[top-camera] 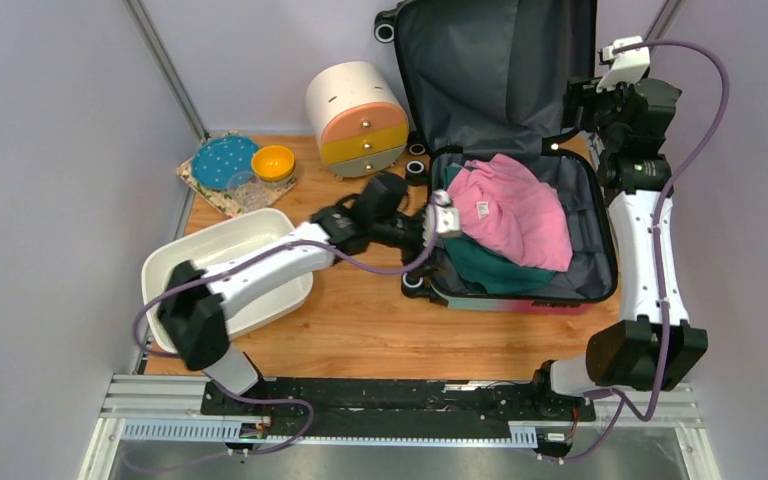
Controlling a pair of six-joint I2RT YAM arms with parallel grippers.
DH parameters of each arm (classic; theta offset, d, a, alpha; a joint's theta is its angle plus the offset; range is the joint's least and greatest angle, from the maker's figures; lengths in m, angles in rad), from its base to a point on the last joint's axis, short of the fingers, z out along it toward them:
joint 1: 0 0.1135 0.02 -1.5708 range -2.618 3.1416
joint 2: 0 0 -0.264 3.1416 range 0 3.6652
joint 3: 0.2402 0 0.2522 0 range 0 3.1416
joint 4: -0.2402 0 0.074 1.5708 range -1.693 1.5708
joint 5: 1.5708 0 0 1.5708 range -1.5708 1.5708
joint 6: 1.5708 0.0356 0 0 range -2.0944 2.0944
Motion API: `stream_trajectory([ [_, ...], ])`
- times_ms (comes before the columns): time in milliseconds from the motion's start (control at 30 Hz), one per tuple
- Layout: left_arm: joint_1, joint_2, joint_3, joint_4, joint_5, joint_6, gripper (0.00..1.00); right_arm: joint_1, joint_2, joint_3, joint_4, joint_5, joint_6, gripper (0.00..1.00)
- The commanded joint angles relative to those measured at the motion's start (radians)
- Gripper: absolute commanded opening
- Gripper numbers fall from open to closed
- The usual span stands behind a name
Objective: Open, take out, and arrange the luggage
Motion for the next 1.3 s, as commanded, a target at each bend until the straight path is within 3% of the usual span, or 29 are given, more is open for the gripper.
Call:
stream_trajectory([
  [0, 0.221, -0.304, -0.113, -0.14, 0.005, -0.088, 0.85, -0.002, -0.103, -0.027, -0.1, -0.085, -0.029, 0.76],
  [100, 0.399, -0.482, -0.274, -0.236, -0.004, -0.074, 0.82, -0.002, -0.161, -0.05, -0.204, -0.125, -0.035, 0.76],
  [133, 0.515, -0.518, -0.308, -0.277, -0.009, 0.005, 0.81, -0.002, -0.175, -0.056, -0.235, -0.137, -0.039, 0.77],
  [200, 0.641, -0.594, -0.401, -0.389, -0.028, 0.097, 0.81, -0.002, -0.212, -0.073, -0.33, -0.172, -0.047, 0.76],
  [233, 0.76, -0.607, -0.426, -0.414, -0.042, 0.153, 0.82, -0.002, -0.222, -0.08, -0.359, -0.185, -0.052, 0.76],
  [367, 0.936, -0.586, -0.478, -0.491, 0.037, 0.153, 0.83, -0.002, -0.296, -0.142, -0.448, -0.208, -0.053, 0.76],
  [500, 0.932, -0.541, -0.538, -0.48, 0.065, 0.159, 0.84, -0.002, -0.348, -0.201, -0.482, -0.212, -0.058, 0.76],
  [633, 0.871, -0.442, -0.586, -0.514, -0.013, 0.387, 0.73, -0.002, -0.384, -0.209, -0.52, -0.215, -0.065, 0.76],
  [767, 0.787, -0.383, -0.603, -0.503, 0.004, 0.467, 0.69, -0.002, -0.391, -0.212, -0.539, -0.215, -0.081, 0.76],
  [1100, 0.507, -0.253, -0.509, -0.406, 0.085, 0.376, 0.68, -0.002, -0.382, -0.249, -0.576, -0.221, -0.117, 0.76],
  [1267, 0.394, -0.156, -0.423, -0.366, 0.084, 0.406, 0.68, -0.002, -0.365, -0.306, -0.632, -0.24, -0.189, 0.75],
])
